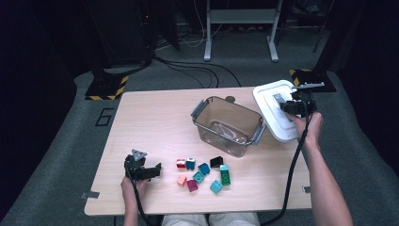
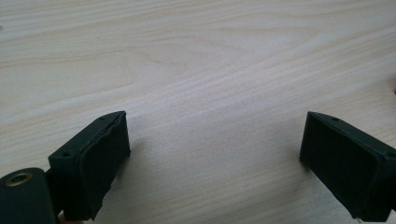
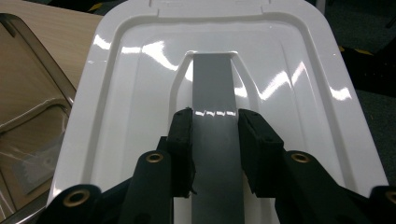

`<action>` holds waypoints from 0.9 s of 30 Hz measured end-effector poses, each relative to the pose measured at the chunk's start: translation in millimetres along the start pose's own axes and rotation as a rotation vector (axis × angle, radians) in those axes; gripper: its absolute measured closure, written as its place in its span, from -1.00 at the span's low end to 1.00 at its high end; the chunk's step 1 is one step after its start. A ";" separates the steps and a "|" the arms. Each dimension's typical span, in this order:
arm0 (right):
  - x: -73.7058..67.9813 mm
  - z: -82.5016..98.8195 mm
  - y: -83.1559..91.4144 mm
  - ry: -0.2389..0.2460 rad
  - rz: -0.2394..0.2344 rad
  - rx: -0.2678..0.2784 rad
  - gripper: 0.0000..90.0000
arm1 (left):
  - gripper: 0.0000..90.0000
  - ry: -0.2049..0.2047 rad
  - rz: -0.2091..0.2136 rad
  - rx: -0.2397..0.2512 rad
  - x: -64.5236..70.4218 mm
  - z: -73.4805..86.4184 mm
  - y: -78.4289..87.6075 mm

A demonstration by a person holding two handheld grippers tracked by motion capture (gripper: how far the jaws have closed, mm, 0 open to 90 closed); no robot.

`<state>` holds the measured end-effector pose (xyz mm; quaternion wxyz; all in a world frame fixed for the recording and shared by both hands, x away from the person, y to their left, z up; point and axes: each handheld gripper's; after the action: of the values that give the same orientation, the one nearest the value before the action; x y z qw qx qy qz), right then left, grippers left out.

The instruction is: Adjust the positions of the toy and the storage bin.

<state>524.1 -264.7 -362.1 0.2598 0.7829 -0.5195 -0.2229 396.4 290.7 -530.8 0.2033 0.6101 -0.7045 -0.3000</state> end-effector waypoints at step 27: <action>29.9 42.6 -17.3 -0.114 0.029 -0.028 0.49 | -0.82 0.001 -0.001 0.000 0.1 0.1 0.1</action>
<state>520.6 -294.3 -408.2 0.2440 0.7577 -0.5414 -0.2706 396.3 290.7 -530.8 0.2033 0.6106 -0.7043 -0.2997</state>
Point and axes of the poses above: each handheld gripper's, and its own axes: y roughly backward along the jaws, z roughly out of its underside, x roughly to its right, and after that the axes turned 8 degrees about -z, right-handed
